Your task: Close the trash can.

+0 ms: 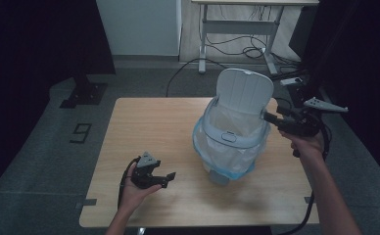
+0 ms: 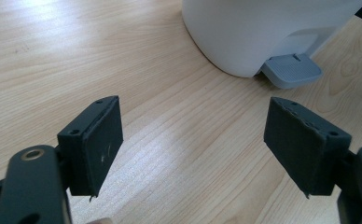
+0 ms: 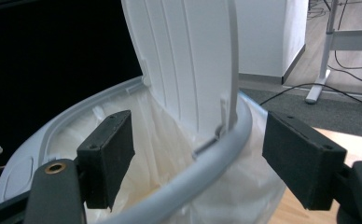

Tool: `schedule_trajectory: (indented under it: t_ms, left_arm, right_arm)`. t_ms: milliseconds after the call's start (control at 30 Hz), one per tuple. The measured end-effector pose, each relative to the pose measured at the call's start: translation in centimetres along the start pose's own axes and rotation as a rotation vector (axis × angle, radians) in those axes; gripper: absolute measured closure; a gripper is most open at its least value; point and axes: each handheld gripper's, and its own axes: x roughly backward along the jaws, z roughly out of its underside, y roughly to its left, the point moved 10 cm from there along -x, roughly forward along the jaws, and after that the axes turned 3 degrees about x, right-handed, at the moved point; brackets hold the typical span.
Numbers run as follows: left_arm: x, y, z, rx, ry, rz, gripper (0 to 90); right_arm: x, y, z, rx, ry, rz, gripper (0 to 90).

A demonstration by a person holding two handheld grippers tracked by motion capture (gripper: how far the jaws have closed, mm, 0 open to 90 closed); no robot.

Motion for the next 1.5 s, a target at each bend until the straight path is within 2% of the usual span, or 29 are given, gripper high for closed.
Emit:
schedule_trajectory:
  t_ms: [333, 600, 667, 733, 867, 1000, 1133, 1200, 1333, 1500]
  left_arm:
    - [-0.2, 0.0, 0.2, 0.002, 0.008, 0.006, 19.7]
    - [0.2, 0.4, 0.1, 0.023, -0.005, 0.013, 19.9]
    - [0.3, 0.5, 0.1, 0.028, -0.008, 0.016, 19.9]
    - [0.4, 0.5, 0.1, 0.031, -0.009, 0.018, 19.9]
    - [0.4, 0.5, 0.0, 0.032, -0.008, 0.024, 19.8]
    - [0.4, 0.3, 0.1, 0.031, -0.002, 0.029, 19.5]
    - [0.2, 0.1, 0.2, 0.030, 0.005, 0.030, 19.5]
    - [0.1, 0.2, 0.3, 0.032, 0.011, 0.032, 19.5]
    - [0.0, 0.2, 0.4, 0.033, 0.017, 0.033, 19.5]
    - [0.0, 0.3, 0.5, 0.037, 0.020, 0.032, 19.6]
  right_arm:
    - [-2.2, 0.0, -2.8, 0.014, -0.017, 0.006, 21.7]
    - [-3.8, 1.2, -4.4, 0.008, -0.017, -0.019, 18.5]
    - [-3.8, 1.3, -4.3, 0.017, -0.014, -0.012, 18.4]
    - [-3.6, 1.6, -4.1, 0.017, -0.011, -0.026, 16.8]
    - [-3.1, 3.2, -3.4, 0.052, 0.024, -0.070, 12.3]
    - [-2.4, 4.7, -2.2, 0.086, 0.062, -0.109, 9.3]
    - [-1.9, 6.0, -0.6, 0.092, 0.070, -0.153, 10.0]
    - [-2.0, 6.4, 0.2, 0.095, 0.082, -0.160, 10.6]
    - [-2.5, 6.3, 1.0, 0.072, 0.083, -0.150, 13.7]
    - [-3.6, 6.0, 1.3, 0.097, 0.096, -0.091, 14.4]
